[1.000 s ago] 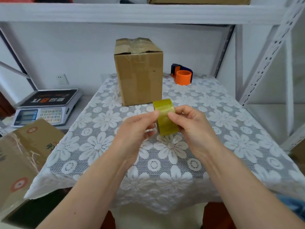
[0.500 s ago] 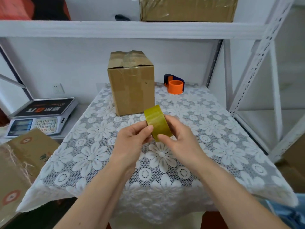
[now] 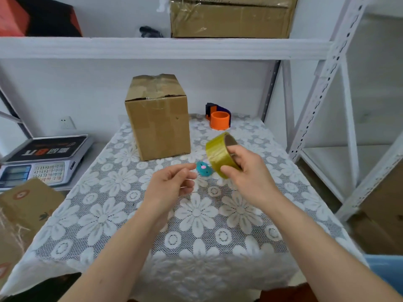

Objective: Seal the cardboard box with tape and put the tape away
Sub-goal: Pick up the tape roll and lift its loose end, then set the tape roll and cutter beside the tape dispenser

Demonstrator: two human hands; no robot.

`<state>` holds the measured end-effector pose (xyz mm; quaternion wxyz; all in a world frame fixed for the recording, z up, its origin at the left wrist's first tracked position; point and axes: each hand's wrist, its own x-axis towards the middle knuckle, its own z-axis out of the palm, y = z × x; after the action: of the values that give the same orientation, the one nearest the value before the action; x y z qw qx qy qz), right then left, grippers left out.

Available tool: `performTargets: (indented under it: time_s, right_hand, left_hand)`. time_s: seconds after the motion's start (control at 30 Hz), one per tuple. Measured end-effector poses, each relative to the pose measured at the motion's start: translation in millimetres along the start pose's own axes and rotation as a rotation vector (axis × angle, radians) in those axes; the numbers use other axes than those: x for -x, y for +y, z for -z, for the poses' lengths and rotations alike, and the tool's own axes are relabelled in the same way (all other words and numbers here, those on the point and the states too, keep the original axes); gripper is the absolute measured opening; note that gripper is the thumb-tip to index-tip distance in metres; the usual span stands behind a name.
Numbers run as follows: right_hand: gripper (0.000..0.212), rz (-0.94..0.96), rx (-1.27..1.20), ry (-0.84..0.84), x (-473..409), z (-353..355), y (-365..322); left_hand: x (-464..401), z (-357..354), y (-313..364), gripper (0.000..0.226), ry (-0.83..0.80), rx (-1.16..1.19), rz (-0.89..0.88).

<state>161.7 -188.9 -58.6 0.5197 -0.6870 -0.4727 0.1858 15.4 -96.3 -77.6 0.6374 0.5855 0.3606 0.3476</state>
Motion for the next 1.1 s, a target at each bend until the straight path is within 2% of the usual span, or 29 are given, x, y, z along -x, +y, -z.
performTargets:
  time_s: [0.3,0.53,0.67,0.8,1.1]
  right_hand:
    - [0.035,-0.027,0.500,0.251,-85.5,36.5,46.1]
    - [0.041,-0.106,0.725,0.263,-157.6,43.3,75.3]
    - [0.041,-0.142,0.715,0.296,-192.0,39.3,91.4]
    - [0.035,-0.134,0.718,0.380,-221.4,36.6,107.8]
    - [0.038,-0.050,0.682,0.351,-234.6,20.4,123.0]
  left_hand:
    - [-63.8,-28.7,19.1,0.027,0.049,-0.049,-0.069]
    - [-111.5,-62.3,17.3,0.030,0.098,-0.107,-0.096]
    - [-131.7,-67.4,11.5,0.027,0.123,-0.086,-0.139]
    - [-137.7,-62.6,-4.1,0.026,0.226,-0.018,-0.149]
    - [-138.6,-44.8,-23.3,0.024,0.267,-0.023,-0.106]
